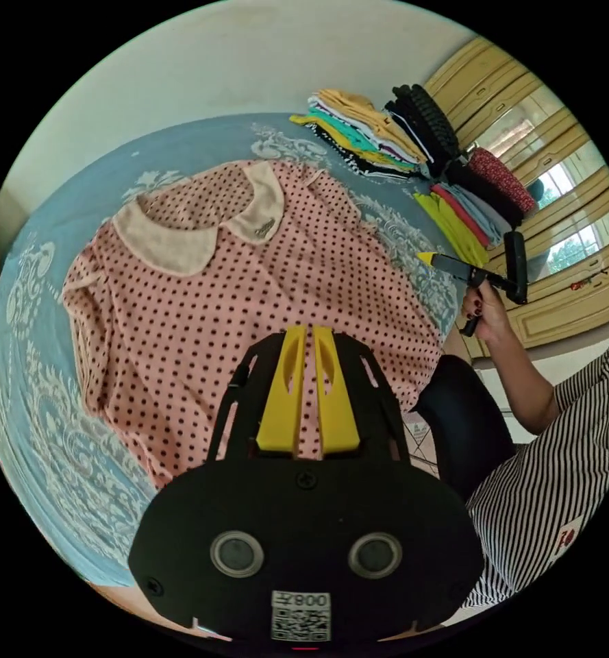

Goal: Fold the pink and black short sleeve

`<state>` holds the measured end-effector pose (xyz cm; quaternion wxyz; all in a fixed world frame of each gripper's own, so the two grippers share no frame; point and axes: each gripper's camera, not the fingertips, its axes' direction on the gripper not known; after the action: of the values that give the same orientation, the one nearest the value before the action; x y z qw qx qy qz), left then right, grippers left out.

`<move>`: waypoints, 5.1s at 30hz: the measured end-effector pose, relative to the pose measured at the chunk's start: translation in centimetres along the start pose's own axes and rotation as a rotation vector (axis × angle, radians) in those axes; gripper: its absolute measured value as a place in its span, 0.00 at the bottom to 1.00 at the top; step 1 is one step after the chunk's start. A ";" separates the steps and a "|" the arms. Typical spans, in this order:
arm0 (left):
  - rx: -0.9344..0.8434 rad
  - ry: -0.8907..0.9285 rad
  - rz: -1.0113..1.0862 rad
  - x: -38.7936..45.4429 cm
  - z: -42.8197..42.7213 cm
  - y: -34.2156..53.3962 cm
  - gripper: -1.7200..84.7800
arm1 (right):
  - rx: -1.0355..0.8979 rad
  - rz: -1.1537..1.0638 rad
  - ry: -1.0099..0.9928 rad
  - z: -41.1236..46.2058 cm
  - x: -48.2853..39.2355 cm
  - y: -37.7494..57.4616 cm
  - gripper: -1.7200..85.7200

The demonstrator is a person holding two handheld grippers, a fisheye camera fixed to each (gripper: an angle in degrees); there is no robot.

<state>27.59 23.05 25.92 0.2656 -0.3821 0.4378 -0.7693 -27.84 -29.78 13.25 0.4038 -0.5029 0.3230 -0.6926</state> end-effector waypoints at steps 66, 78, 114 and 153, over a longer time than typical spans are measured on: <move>0.319 -0.033 0.138 -0.2 -5.3 -39.3 0.03 | -0.226 -0.387 -0.198 25.0 -6.3 -7.9 0.03; 0.077 -0.166 0.130 -0.7 1.2 -43.1 0.03 | -0.178 -0.281 -0.490 26.3 -1.1 -9.3 0.03; 0.111 -0.119 0.184 -4.2 6.9 -40.1 0.02 | -0.245 -0.177 -0.446 30.0 3.4 -12.5 0.02; 0.219 -0.031 -0.021 -17.2 4.8 -3.2 0.03 | -0.091 -0.149 -0.351 22.1 -7.6 -19.0 0.02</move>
<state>41.04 35.05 24.15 0.3043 -0.3670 0.3430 -0.8094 -9.87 -15.14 32.47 0.3784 -0.6561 0.2408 -0.6069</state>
